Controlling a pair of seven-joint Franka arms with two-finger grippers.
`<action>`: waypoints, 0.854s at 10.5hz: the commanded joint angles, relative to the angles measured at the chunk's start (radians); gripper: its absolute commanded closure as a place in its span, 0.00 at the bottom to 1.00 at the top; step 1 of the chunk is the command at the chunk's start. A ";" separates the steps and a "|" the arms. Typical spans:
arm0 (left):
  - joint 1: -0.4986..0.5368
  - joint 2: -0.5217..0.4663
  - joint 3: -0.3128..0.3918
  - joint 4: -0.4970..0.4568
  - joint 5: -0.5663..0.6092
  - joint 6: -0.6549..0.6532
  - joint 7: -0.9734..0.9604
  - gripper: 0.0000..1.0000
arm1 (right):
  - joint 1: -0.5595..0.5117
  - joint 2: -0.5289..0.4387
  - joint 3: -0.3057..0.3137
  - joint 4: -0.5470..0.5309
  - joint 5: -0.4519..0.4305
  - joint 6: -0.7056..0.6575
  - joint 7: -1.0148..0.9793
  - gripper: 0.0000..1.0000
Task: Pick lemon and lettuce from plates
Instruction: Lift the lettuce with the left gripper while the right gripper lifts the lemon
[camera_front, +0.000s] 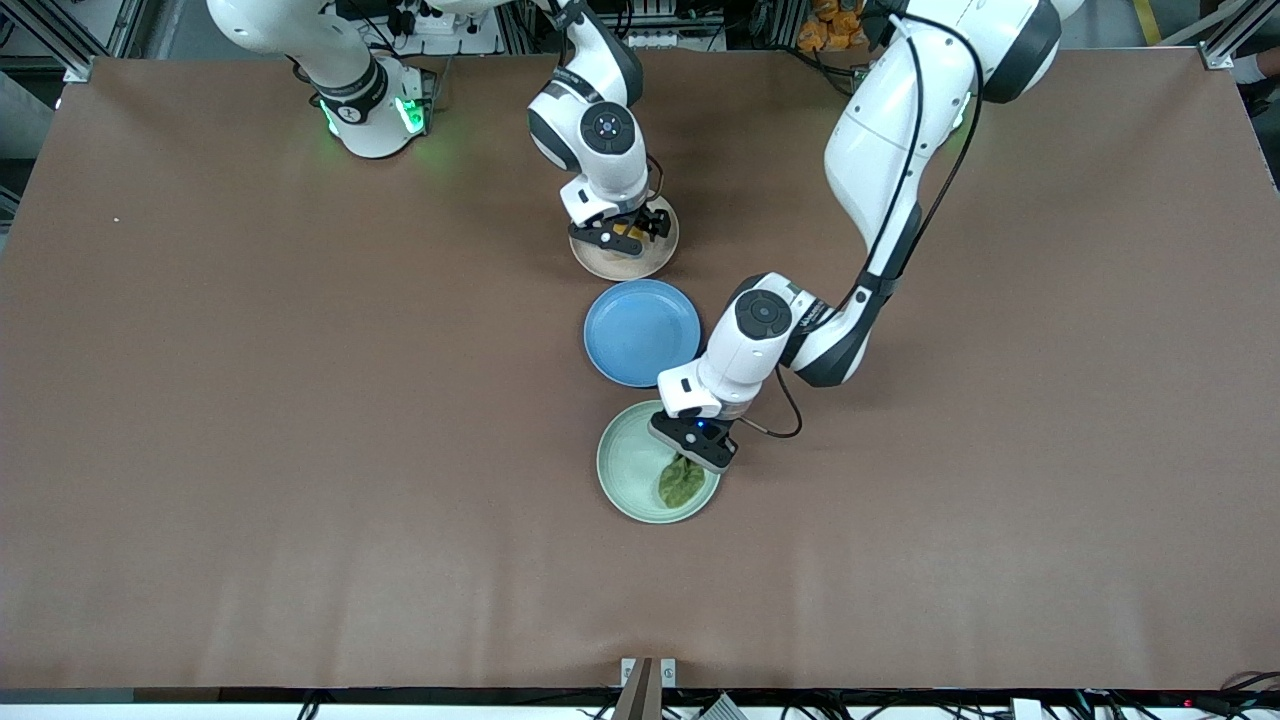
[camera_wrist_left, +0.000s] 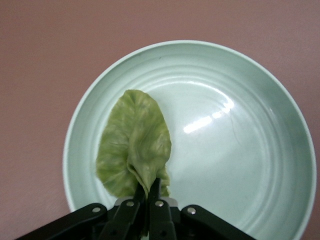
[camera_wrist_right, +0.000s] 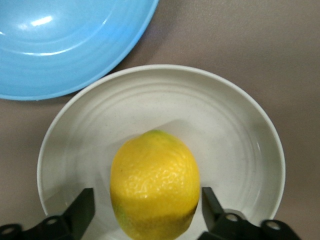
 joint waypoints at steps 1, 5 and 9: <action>0.008 -0.123 -0.004 -0.037 -0.006 -0.164 -0.011 1.00 | 0.005 -0.006 -0.008 -0.018 0.027 0.007 -0.006 1.00; 0.052 -0.296 -0.001 -0.032 -0.077 -0.360 -0.009 1.00 | -0.057 -0.076 -0.017 -0.008 0.026 -0.103 0.001 1.00; 0.203 -0.463 -0.006 -0.030 -0.130 -0.591 0.003 1.00 | -0.249 -0.184 -0.030 0.047 0.014 -0.366 -0.150 1.00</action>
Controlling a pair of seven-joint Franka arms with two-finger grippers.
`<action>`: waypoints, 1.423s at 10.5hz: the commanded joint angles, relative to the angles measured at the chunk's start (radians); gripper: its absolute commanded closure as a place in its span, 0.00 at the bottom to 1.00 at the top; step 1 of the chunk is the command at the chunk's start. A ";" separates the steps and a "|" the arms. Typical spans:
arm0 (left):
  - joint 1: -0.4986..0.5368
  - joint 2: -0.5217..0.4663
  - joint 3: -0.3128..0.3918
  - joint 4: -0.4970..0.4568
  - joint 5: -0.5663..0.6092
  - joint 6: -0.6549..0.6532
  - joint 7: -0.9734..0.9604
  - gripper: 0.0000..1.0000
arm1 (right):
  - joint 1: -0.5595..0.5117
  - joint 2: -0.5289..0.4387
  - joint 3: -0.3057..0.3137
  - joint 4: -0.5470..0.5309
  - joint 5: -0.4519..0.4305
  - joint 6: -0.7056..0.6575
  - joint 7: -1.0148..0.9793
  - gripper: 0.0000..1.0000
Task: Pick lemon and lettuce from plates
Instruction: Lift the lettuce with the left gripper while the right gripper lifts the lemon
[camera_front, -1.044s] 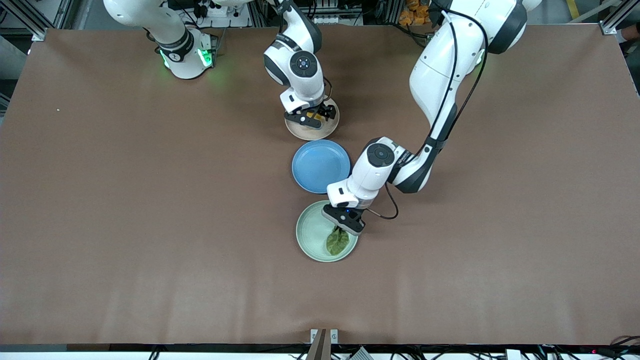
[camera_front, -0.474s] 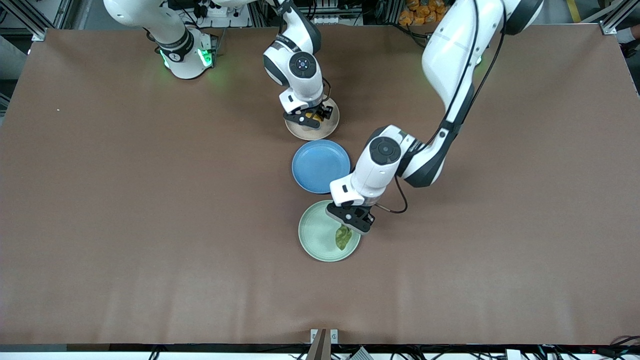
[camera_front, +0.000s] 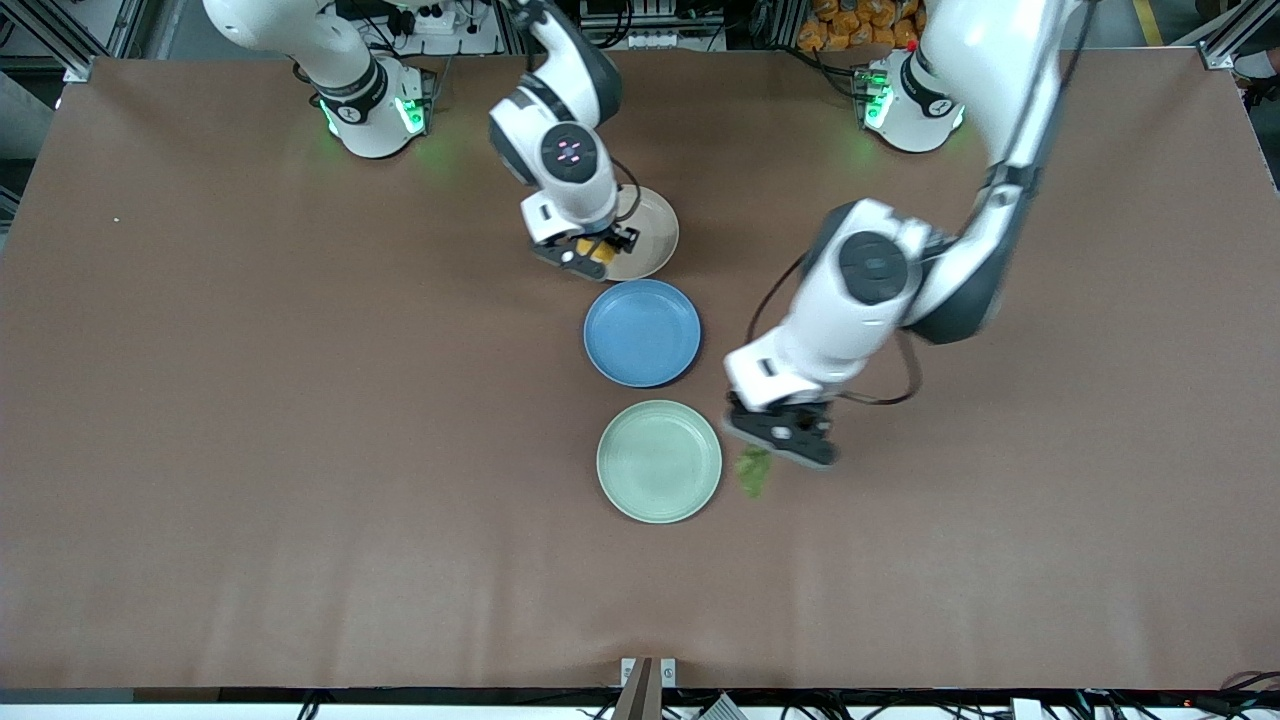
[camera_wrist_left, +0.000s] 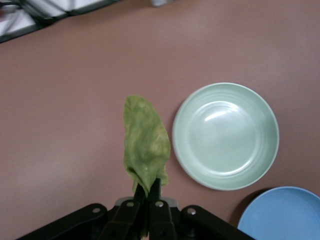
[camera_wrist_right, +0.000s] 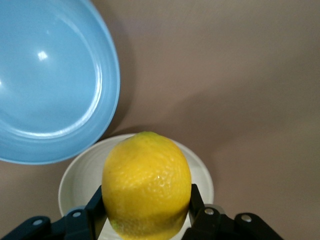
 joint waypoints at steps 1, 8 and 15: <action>0.129 -0.129 -0.008 -0.038 -0.065 -0.133 0.018 1.00 | -0.153 -0.081 -0.003 -0.002 0.000 -0.136 -0.189 1.00; 0.315 -0.104 0.001 -0.067 -0.045 -0.257 0.182 1.00 | -0.610 -0.020 -0.003 -0.003 -0.169 -0.114 -0.808 1.00; 0.398 0.137 0.000 -0.064 0.011 -0.107 0.205 1.00 | -0.905 0.187 -0.002 0.156 -0.324 0.043 -1.297 1.00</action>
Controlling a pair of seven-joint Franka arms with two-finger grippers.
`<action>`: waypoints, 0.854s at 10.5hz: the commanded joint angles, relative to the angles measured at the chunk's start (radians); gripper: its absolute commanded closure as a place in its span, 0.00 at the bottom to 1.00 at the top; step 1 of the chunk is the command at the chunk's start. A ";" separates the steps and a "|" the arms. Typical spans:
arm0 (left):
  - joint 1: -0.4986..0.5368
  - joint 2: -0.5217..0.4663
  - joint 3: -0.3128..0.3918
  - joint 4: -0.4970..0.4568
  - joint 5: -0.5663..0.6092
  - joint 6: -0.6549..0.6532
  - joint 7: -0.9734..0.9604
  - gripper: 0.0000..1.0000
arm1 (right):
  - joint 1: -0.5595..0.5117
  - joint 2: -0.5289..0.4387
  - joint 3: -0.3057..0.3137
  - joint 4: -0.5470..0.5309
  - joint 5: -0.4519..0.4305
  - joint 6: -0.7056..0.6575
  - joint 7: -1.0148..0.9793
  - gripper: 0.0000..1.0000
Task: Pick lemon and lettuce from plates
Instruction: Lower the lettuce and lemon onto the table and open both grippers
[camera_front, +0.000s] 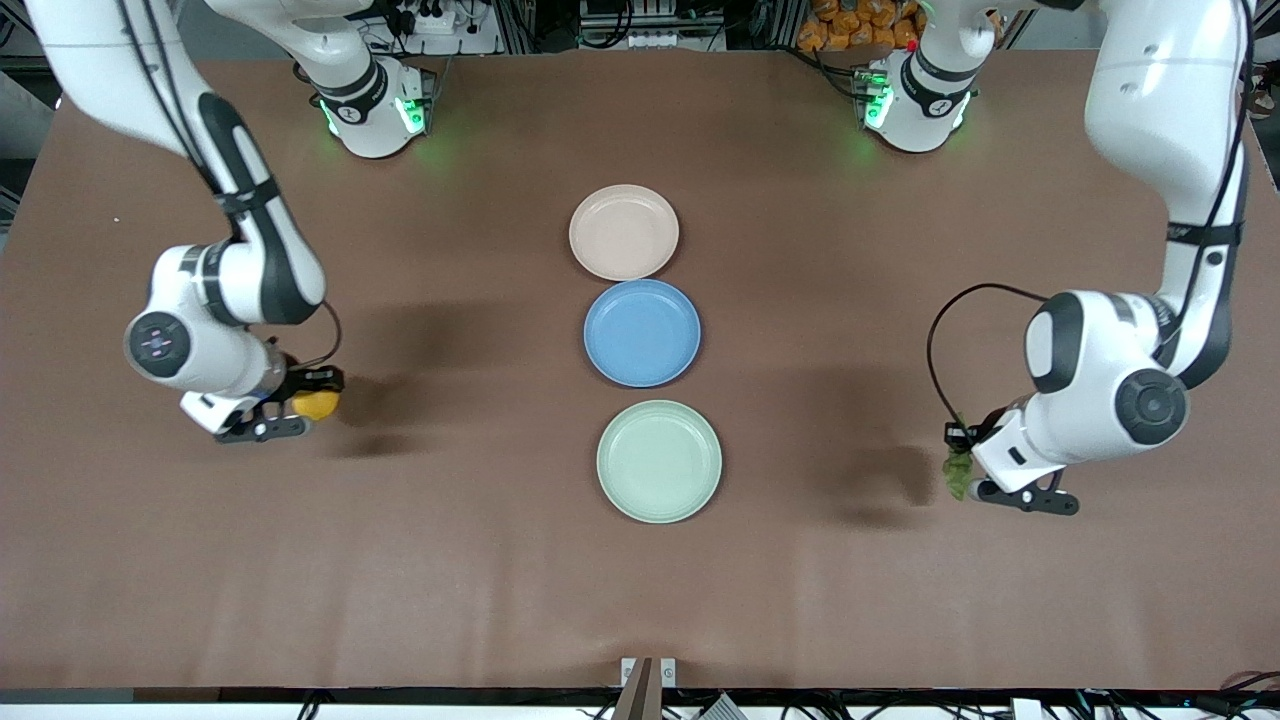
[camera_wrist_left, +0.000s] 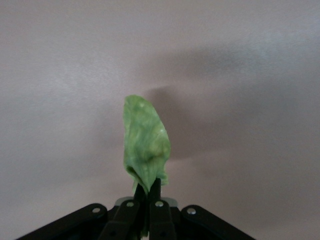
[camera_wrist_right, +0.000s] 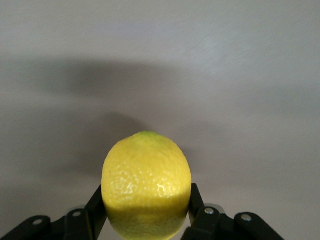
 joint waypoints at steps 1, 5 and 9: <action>0.003 0.074 -0.004 0.017 0.023 0.085 0.012 0.99 | -0.060 0.089 0.020 0.087 -0.025 0.019 -0.078 0.85; 0.014 0.108 -0.006 0.022 0.014 0.105 0.012 0.57 | -0.082 0.097 0.021 0.087 -0.017 0.021 -0.097 0.00; -0.003 0.090 -0.012 0.028 0.009 0.103 -0.005 0.00 | -0.080 0.065 0.020 0.119 -0.018 0.003 -0.103 0.00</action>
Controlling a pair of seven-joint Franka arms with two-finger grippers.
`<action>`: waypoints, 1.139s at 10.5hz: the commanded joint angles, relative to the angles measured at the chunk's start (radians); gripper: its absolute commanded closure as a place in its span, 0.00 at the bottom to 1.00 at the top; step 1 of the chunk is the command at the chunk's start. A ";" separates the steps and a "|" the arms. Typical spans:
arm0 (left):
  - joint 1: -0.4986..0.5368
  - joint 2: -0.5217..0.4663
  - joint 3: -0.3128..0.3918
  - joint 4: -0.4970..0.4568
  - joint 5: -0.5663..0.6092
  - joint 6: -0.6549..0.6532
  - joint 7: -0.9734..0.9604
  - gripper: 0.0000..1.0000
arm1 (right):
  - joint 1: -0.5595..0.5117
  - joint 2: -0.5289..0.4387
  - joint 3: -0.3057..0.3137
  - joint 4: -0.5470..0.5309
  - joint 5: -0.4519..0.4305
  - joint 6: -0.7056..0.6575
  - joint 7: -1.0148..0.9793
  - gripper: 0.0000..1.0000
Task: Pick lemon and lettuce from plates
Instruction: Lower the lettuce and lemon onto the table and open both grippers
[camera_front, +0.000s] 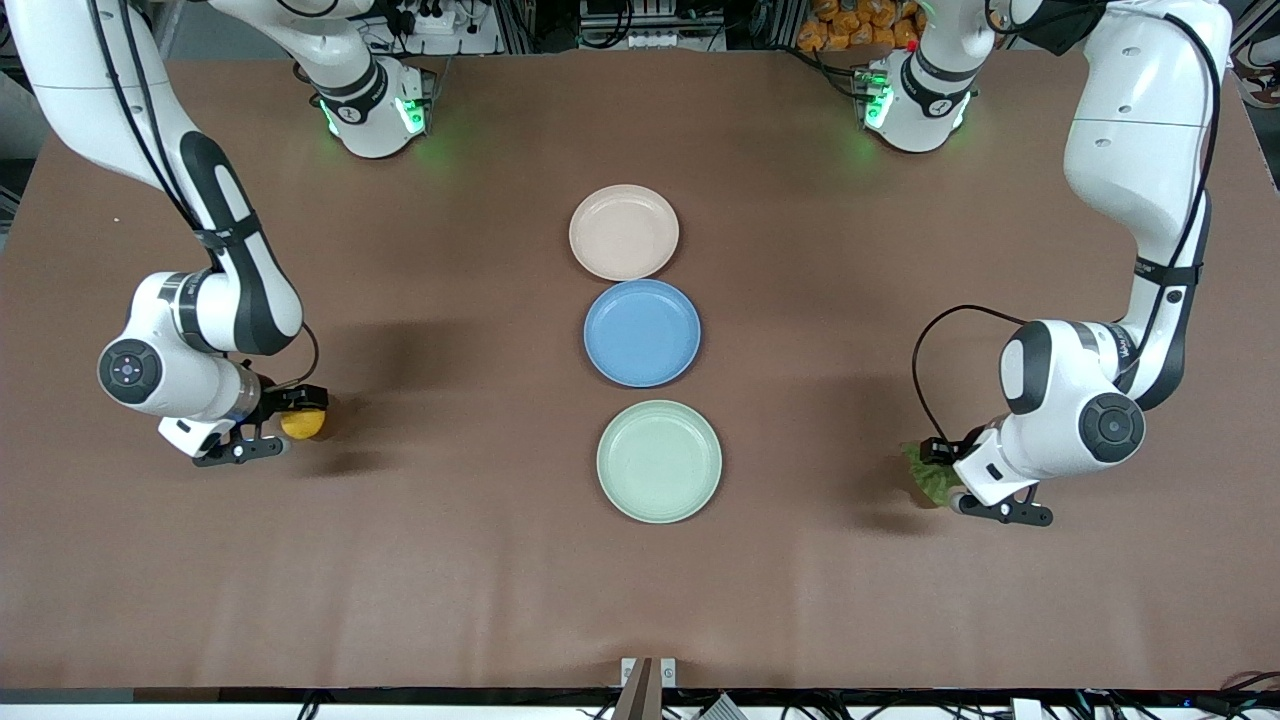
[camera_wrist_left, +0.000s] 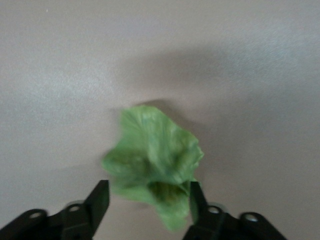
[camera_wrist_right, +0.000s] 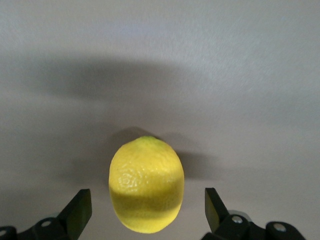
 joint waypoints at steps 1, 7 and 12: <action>-0.015 -0.026 -0.007 0.011 0.009 -0.003 -0.004 0.00 | -0.017 -0.058 0.015 0.029 -0.018 -0.025 -0.011 0.00; -0.025 -0.213 -0.014 0.011 0.027 -0.133 -0.002 0.00 | -0.072 -0.377 0.020 -0.112 -0.021 -0.158 -0.007 0.00; -0.014 -0.406 -0.015 0.011 0.081 -0.315 -0.005 0.00 | -0.086 -0.486 0.024 0.050 -0.006 -0.371 0.001 0.00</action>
